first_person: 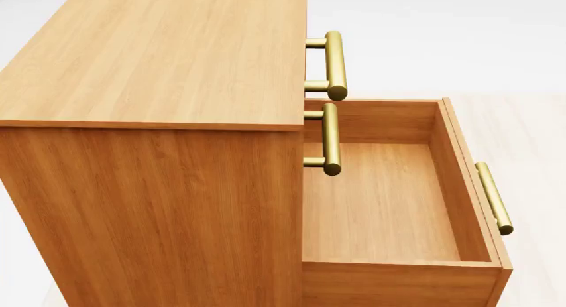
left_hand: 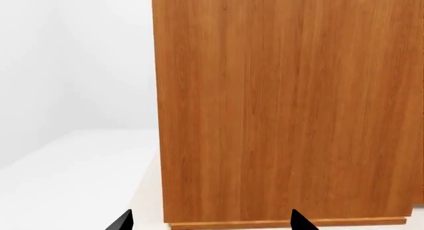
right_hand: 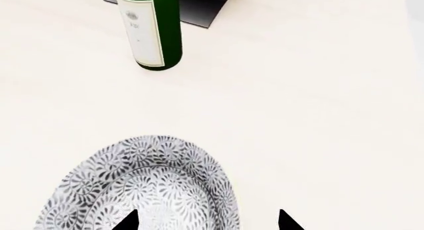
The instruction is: Put the bowl in the bottom drawer of the cabinet and close it.
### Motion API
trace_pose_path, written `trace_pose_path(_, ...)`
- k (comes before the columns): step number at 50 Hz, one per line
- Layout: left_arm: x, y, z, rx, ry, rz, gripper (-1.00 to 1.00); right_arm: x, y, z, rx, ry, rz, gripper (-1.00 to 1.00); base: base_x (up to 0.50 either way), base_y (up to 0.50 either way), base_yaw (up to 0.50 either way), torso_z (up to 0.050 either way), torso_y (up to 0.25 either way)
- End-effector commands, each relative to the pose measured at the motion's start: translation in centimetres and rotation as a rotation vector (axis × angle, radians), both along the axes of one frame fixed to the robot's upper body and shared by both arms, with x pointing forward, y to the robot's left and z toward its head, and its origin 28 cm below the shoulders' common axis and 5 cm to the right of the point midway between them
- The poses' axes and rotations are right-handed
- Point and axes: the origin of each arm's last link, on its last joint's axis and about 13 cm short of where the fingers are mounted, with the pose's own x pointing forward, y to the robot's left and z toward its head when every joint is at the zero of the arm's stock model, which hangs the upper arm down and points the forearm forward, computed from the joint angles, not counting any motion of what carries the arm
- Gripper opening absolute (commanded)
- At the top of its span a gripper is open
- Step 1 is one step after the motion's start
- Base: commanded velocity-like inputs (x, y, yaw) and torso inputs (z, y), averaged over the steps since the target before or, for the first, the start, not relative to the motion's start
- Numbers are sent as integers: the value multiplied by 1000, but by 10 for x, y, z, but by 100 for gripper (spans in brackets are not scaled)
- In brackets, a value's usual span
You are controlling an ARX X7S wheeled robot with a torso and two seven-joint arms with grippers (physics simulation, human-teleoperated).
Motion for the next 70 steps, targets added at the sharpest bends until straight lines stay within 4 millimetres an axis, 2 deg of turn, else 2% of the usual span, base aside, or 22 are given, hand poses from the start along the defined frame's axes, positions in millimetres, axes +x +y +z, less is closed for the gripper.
trace_pose_path(1, 0, -4, -3, 1, 0, 0, 100, 1, -6, -9, 36, 9, -13, 100, 0, 0, 0, 0, 0)
trace_pose_path(2, 0, 1, 1, 1, 0, 0, 100, 1, -6, -9, 42, 7, -13, 100, 0, 0, 0, 0, 0)
trace_pose_path(24, 0, 2, 2, 2, 0, 1, 100, 3, -12, -30, 98, 48, -20, 100, 0, 0, 0, 0, 0)
trace_pose_path(34, 0, 2, 2, 1, 0, 1, 100, 0, -12, -30, 119, -2, 23, 100, 0, 0, 0, -1, 0)
trace_pose_path(35, 0, 2, 2, 1, 1, 1, 100, 0, -11, -28, 113, -11, 28, -100, 0, 0, 0, 0, 0)
trace_pose_path(53, 0, 2, 1, 3, 0, 2, 100, 3, -4, -10, -33, -135, 126, -100, 0, 0, 0, -1, 0)
trace_pose_path(59, -3, 2, 0, 4, 0, 2, 100, 7, 1, 7, -100, -181, 173, -100, 0, 0, 0, 0, 0)
trace_pose_path(70, -9, -1, -5, 2, 0, 1, 100, 26, 14, 51, -217, -250, 271, -100, 0, 0, 0, 0, 0)
